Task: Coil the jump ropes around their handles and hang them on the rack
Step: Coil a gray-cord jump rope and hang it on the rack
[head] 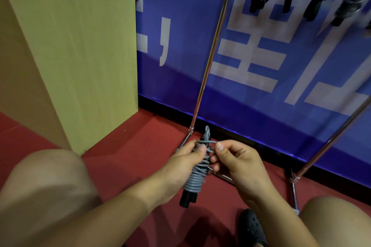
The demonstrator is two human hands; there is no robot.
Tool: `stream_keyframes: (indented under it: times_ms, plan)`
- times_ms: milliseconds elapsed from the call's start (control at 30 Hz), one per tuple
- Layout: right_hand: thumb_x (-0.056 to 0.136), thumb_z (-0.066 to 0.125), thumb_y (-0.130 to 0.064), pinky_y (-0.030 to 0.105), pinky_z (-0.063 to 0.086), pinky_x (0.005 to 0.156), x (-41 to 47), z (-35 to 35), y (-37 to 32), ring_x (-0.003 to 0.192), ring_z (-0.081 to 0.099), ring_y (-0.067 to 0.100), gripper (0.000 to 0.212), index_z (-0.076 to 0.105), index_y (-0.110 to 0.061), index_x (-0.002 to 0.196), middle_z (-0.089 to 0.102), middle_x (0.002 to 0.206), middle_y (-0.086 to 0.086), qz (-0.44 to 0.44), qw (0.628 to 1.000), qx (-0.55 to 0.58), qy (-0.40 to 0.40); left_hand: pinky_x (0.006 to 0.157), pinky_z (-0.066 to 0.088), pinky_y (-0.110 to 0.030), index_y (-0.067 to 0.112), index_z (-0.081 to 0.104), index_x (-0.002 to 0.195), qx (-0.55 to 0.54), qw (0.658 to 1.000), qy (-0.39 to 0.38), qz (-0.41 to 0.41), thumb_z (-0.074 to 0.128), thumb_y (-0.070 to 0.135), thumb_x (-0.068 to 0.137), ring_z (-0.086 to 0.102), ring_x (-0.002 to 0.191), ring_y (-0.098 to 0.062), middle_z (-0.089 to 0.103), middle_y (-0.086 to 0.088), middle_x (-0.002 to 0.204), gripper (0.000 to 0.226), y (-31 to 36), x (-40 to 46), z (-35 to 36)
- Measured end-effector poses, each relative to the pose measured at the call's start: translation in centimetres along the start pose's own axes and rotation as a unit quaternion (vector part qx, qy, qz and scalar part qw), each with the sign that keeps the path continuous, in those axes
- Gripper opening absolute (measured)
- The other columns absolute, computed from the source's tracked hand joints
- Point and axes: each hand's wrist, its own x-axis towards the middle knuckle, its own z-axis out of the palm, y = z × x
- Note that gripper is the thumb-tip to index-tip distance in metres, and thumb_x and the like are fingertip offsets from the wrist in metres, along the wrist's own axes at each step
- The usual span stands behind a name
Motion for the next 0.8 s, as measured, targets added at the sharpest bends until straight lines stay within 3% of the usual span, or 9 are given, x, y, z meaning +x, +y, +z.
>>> stream_keyframes:
  times_ms: [100,167,267,400,567,667,733,800]
  plan:
    - [0.082,0.062,-0.023,0.026,0.051,0.055,-0.32,0.1,0.03,0.052,0.057,0.015,0.026,0.066,0.002,0.085,0.063,0.065,0.008,-0.004,0.999,-0.027,-0.022,0.063,0.048,-0.032,0.016,0.07,0.091,-0.04,0.998,0.005,-0.052,0.05,0.076,0.08,0.06,0.067,-0.021,0.065,-0.009,0.079,0.064,0.33,0.23,-0.06]
    - [0.083,0.062,-0.024,0.026,0.05,0.051,-0.53,0.22,0.09,0.049,0.057,0.017,0.028,0.066,0.003,0.088,0.063,0.061,0.009,0.007,0.999,-0.027,-0.028,0.063,0.047,-0.031,0.014,0.07,0.09,-0.039,0.998,0.015,-0.052,0.053,0.087,0.072,0.059,0.067,-0.025,0.064,-0.014,0.079,0.077,0.23,0.59,-0.29]
    - [0.088,0.063,-0.015,0.027,0.052,0.049,-0.62,0.32,-0.06,0.049,0.059,0.018,0.017,0.068,0.001,0.088,0.064,0.062,0.012,0.026,1.0,-0.002,-0.011,0.058,0.047,-0.028,0.014,0.067,0.094,-0.007,0.999,0.033,-0.022,0.052,0.073,0.084,0.06,0.065,-0.019,0.065,-0.009,0.077,0.062,0.21,0.4,0.05]
    - [0.076,0.069,-0.02,0.03,0.059,0.059,-0.61,0.12,-0.21,0.059,0.066,0.022,0.02,0.073,-0.003,0.087,0.069,0.072,0.017,0.04,0.998,0.041,0.004,0.061,0.049,-0.024,0.012,0.065,0.104,0.043,0.998,0.047,0.023,0.045,0.047,0.1,0.063,0.066,-0.01,0.067,0.004,0.075,0.04,0.3,0.16,0.38]
    - [0.075,0.071,-0.018,0.031,0.06,0.063,-0.85,0.24,-0.2,0.062,0.067,0.024,0.011,0.078,-0.011,0.078,0.069,0.075,0.019,0.018,0.999,0.043,0.019,0.069,0.049,-0.029,0.029,0.064,0.091,0.068,0.995,0.059,0.046,0.045,0.035,0.104,0.062,0.072,-0.011,0.067,0.008,0.077,0.024,0.15,0.22,0.35]
    - [0.077,0.071,-0.017,0.032,0.059,0.064,-0.87,0.19,-0.14,0.061,0.065,0.022,0.01,0.076,-0.009,0.08,0.068,0.071,0.015,0.007,0.998,0.045,0.03,0.069,0.049,-0.036,0.04,0.066,0.084,0.091,0.994,0.046,0.043,0.047,0.042,0.102,0.063,0.072,-0.015,0.067,0.009,0.077,0.026,0.01,0.1,0.31]
    - [0.085,0.068,-0.009,0.031,0.058,0.064,-0.82,0.22,-0.07,0.061,0.063,0.021,0.008,0.075,-0.008,0.08,0.066,0.068,0.012,0.005,0.998,0.042,0.037,0.077,0.052,-0.043,0.041,0.066,0.087,0.115,0.991,0.043,0.052,0.048,0.053,0.091,0.064,0.077,-0.016,0.067,0.011,0.078,0.023,0.0,-0.04,0.14]
    - [0.088,0.063,0.0,0.031,0.056,0.064,-0.66,0.19,0.16,0.064,0.058,0.023,0.017,0.072,-0.009,0.078,0.062,0.069,0.012,0.009,0.998,0.034,0.045,0.078,0.053,-0.044,0.038,0.064,0.087,0.126,0.99,0.035,0.055,0.048,0.052,0.094,0.064,0.077,-0.016,0.067,0.01,0.078,0.022,-0.12,-0.16,0.11]
